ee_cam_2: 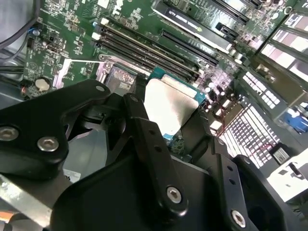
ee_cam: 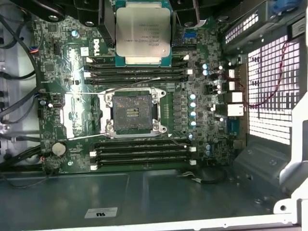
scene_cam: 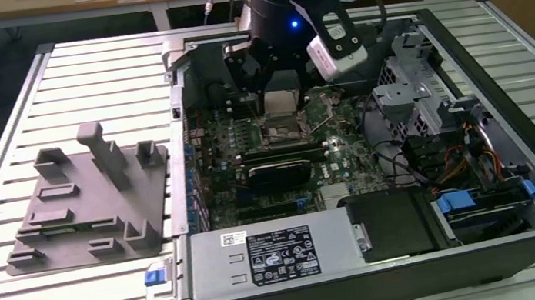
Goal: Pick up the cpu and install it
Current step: 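Pick up the cpu and move it towards the insertion slot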
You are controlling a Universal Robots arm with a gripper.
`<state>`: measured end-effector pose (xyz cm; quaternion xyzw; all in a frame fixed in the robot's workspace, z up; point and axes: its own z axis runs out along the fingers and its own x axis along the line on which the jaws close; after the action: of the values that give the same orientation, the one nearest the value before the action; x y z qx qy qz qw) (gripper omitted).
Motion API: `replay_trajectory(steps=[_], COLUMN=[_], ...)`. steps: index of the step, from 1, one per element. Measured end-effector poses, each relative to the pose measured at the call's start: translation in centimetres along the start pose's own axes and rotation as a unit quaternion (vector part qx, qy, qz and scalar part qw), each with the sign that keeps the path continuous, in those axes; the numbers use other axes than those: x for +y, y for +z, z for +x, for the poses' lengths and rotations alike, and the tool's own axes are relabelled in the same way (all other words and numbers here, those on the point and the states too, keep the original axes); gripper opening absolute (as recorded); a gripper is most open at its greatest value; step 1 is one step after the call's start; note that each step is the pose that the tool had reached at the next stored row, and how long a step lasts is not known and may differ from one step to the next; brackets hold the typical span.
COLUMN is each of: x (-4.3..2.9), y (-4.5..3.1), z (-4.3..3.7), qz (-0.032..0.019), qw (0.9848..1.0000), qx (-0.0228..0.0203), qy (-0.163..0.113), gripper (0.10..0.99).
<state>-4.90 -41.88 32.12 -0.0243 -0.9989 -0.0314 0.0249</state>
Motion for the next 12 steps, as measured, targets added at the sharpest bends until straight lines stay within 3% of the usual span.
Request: replay_trajectory(steps=[12], x=[-0.04], y=[2.15], z=[-1.04], qz=[0.0004], qw=[1.0000], qx=[0.0091], qy=[0.001], gripper=[0.545])
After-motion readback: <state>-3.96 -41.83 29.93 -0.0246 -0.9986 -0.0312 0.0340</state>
